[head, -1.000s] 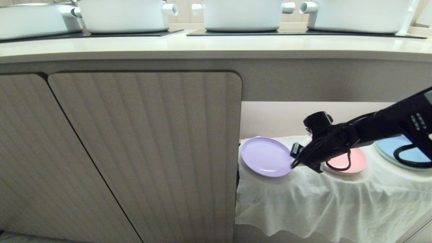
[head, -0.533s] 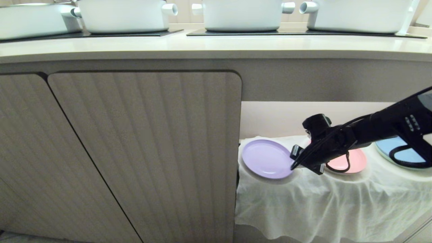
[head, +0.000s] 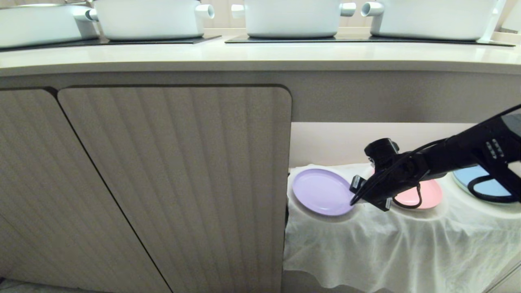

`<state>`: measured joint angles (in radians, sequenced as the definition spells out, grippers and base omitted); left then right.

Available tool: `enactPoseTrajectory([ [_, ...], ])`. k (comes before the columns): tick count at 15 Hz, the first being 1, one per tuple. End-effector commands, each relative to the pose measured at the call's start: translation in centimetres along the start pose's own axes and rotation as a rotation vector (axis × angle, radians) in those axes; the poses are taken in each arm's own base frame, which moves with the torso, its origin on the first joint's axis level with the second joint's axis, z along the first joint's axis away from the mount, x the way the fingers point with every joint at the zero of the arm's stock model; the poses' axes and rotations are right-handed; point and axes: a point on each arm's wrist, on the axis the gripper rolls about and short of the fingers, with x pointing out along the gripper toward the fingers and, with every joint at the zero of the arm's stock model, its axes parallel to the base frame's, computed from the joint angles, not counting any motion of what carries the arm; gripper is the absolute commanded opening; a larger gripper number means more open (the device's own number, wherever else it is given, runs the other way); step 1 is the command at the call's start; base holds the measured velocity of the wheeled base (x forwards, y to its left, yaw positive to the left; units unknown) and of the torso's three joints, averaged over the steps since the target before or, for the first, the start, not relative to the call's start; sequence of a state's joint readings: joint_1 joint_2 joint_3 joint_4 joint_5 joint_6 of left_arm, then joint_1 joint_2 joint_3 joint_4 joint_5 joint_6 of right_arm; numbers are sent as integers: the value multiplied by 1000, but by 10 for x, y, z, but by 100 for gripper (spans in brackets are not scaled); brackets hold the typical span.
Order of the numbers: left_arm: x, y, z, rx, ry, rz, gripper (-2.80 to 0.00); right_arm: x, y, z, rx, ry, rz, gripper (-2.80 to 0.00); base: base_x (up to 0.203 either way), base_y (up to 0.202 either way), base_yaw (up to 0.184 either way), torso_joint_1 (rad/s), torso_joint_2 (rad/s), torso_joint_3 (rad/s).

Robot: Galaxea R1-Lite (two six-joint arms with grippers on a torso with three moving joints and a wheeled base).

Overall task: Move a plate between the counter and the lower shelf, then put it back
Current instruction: Put the plate in the cupboard

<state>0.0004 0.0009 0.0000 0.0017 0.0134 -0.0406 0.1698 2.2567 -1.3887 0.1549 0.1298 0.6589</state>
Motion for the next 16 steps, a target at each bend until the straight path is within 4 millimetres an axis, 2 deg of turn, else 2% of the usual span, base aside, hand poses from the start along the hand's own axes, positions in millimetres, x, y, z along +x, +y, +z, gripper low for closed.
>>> enactPoseTrajectory([
  [1, 0, 0, 0, -1, 1, 0, -280, 1, 0, 0, 4, 2, 0, -280, 0, 0, 0, 0, 0, 0],
  [7, 0, 0, 0, -1, 1, 0, -280, 3, 4, 6, 16, -14, 11, -280, 0, 0, 0, 0, 0, 0],
  [16, 0, 0, 0, -1, 1, 0, -280, 3, 3, 3, 18, 6, -3, -280, 0, 0, 0, 0, 0, 0],
])
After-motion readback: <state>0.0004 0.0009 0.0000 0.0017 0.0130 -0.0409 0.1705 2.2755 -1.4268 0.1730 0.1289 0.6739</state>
